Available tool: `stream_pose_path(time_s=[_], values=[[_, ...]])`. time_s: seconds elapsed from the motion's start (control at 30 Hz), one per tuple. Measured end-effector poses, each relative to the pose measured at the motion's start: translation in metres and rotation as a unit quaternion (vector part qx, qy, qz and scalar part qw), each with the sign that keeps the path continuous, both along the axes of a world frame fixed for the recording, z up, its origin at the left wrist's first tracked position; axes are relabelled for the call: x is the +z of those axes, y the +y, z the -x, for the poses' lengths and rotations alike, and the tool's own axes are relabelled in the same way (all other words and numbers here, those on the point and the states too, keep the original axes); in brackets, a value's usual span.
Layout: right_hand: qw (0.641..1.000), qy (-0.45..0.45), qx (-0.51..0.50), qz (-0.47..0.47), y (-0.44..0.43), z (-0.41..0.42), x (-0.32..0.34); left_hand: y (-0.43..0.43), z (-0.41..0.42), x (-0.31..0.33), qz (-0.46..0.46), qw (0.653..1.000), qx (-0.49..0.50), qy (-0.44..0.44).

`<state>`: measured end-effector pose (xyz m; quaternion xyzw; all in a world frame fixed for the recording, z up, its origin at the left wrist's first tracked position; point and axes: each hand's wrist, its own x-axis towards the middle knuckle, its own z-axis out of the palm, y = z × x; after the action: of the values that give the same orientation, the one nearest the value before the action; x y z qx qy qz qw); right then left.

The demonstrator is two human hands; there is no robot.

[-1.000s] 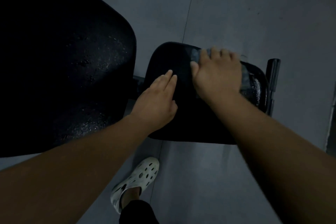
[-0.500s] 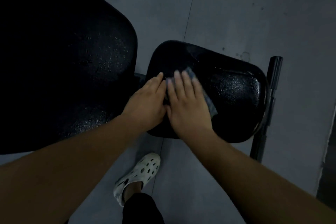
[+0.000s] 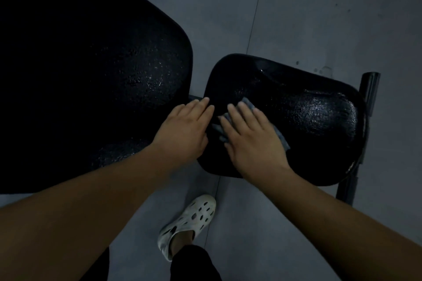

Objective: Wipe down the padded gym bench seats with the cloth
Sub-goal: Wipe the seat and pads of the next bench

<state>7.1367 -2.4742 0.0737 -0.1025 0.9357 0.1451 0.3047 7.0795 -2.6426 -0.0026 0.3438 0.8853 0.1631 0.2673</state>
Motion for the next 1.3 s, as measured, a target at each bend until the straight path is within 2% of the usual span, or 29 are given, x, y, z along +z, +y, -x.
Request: stream_pose_path(time_s=[0.1, 0.2, 0.27, 0.37, 0.43, 0.53, 0.63, 0.73, 0.83, 0.9, 1.07, 1.13, 1.23, 1.3], values=[[0.996, 0.069, -0.039, -0.031, 0.01, 0.041, -0.01, -0.024, 0.007, -0.008, 0.0, 1.0, -0.008, 0.014], [0.99, 0.083, -0.087, -0.075, -0.006, 0.073, -0.03, -0.048, 0.012, -0.02, -0.012, 0.995, -0.086, 0.041], [0.996, 0.049, -0.053, -0.053, -0.023, 0.059, -0.04, -0.052, 0.014, -0.02, -0.024, 0.994, -0.093, 0.044], [0.996, -0.047, 0.072, -0.009, -0.029, 0.012, -0.032, -0.048, 0.015, -0.02, -0.05, 0.996, -0.058, 0.034], [0.995, -0.047, 0.088, 0.015, -0.012, 0.024, -0.024, -0.047, 0.013, -0.022, -0.059, 0.997, -0.049, 0.033], [0.998, 0.061, 0.002, -0.032, 0.005, 0.087, -0.039, -0.046, 0.01, -0.025, -0.071, 0.996, -0.041, 0.035], [0.993, 0.067, -0.069, -0.065, -0.01, 0.124, -0.069, -0.046, 0.011, -0.028, -0.086, 0.995, -0.035, 0.039], [0.999, 0.023, 0.012, -0.04, -0.033, 0.093, -0.076, -0.047, 0.015, -0.029, -0.091, 0.995, -0.031, 0.041], [0.99, -0.06, 0.122, 0.023, -0.032, 0.039, -0.052, -0.048, 0.013, -0.029, -0.076, 0.996, -0.019, 0.029], [0.982, -0.097, 0.162, 0.033, -0.014, 0.028, -0.03, -0.046, 0.011, -0.028, -0.057, 0.998, -0.019, 0.023], [0.999, 0.05, 0.018, -0.013, 0.014, 0.069, -0.026, -0.04, 0.01, -0.021, -0.025, 0.999, -0.02, 0.015], [0.999, 0.033, 0.017, 0.014, -0.011, 0.058, -0.038, -0.041, 0.005, -0.017, -0.021, 1.0, -0.003, 0.001], [0.992, -0.057, 0.101, 0.057, -0.037, -0.004, -0.047, -0.044, -0.003, -0.005, -0.023, 0.999, 0.022, 0.0], [0.987, -0.074, 0.112, 0.093, -0.03, -0.034, -0.042, -0.046, -0.008, 0.004, -0.021, 1.0, 0.02, 0.004]])
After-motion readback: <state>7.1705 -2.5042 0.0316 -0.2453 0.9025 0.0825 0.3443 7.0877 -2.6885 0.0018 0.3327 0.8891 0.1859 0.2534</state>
